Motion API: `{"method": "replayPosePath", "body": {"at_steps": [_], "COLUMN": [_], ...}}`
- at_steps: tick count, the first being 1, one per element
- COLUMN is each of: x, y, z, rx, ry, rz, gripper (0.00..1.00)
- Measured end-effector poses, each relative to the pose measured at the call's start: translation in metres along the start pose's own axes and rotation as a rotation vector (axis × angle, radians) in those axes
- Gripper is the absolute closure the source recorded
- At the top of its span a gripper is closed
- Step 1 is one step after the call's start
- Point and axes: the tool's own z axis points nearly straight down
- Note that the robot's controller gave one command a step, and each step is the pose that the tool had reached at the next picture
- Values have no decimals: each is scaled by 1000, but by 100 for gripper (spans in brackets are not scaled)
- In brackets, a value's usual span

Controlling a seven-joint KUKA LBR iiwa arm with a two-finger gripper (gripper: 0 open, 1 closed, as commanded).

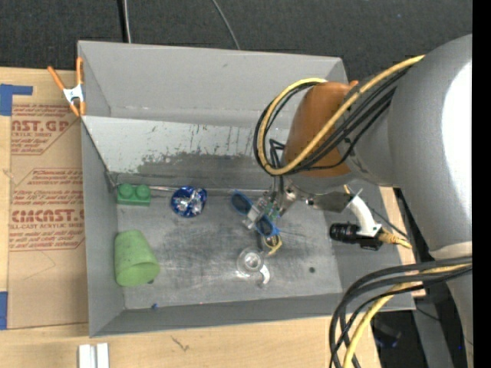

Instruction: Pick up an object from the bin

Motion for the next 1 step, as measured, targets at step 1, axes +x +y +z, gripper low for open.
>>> {"method": "replayPosePath", "body": {"at_steps": [1], "x": [-1], "y": [1], "z": [-71], "rx": [-3], "ry": [-3], "rz": [-2], "gripper": [100]}}
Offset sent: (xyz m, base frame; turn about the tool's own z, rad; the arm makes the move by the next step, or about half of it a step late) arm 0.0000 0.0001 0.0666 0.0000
